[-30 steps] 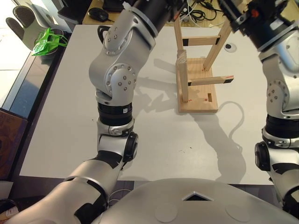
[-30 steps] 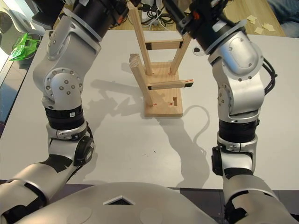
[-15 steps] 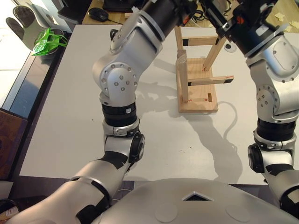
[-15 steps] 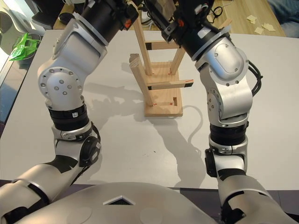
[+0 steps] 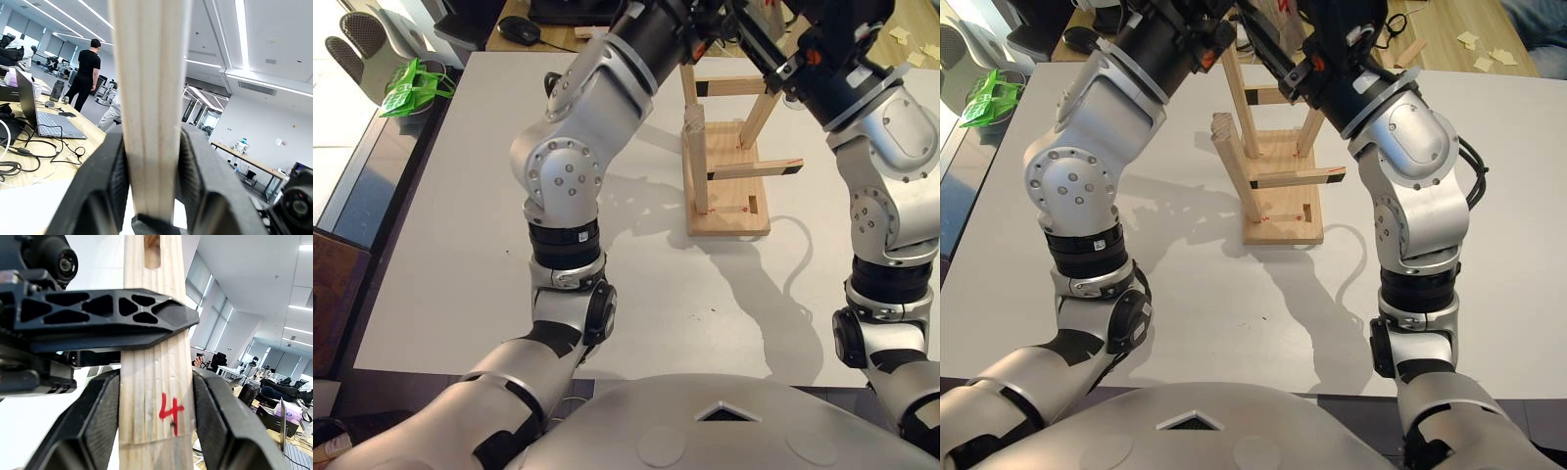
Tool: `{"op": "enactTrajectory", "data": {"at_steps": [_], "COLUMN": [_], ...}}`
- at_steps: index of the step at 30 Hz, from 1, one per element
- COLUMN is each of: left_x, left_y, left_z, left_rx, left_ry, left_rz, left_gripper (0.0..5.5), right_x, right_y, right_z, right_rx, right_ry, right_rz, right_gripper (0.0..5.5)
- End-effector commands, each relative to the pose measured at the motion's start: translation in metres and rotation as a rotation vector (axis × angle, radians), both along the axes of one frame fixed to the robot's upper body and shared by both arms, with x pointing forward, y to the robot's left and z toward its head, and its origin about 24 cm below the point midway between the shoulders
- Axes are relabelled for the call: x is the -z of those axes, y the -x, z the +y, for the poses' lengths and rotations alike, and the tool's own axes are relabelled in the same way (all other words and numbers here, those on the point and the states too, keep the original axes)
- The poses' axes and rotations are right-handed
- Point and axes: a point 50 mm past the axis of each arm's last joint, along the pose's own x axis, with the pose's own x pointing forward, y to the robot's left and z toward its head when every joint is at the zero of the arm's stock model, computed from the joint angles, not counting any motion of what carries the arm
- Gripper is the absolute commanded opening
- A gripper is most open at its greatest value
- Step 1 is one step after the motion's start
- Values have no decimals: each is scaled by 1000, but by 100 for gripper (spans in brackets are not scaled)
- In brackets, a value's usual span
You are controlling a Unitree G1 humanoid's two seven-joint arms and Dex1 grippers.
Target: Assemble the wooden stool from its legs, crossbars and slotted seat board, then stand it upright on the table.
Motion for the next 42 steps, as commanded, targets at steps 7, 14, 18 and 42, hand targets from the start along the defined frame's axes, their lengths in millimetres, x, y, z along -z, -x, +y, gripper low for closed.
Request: {"op": "enactTrajectory", "data": {"at_steps": [7, 14, 18, 42], "left_x": [3, -5, -26, -51], "left_y": [-2, -16, -35, -38], "left_z": [1, 18, 53, 51], "left_rx": [-3, -149, -248, 135], "left_ry": [-29, 14, -27, -407], "left_rz": [12, 0, -84, -356], "left_gripper": [104, 102, 102, 102], "right_x": [-2, 6, 6, -40], "right_y": [1, -6, -13, -5], "right_z": [-3, -8, -21, -35], "right_rx": [8, 12, 47, -273], "right_ry": [13, 46, 49, -294], "right_rz": [-30, 35, 51, 263], "right_gripper": [203, 299, 364, 519]}}
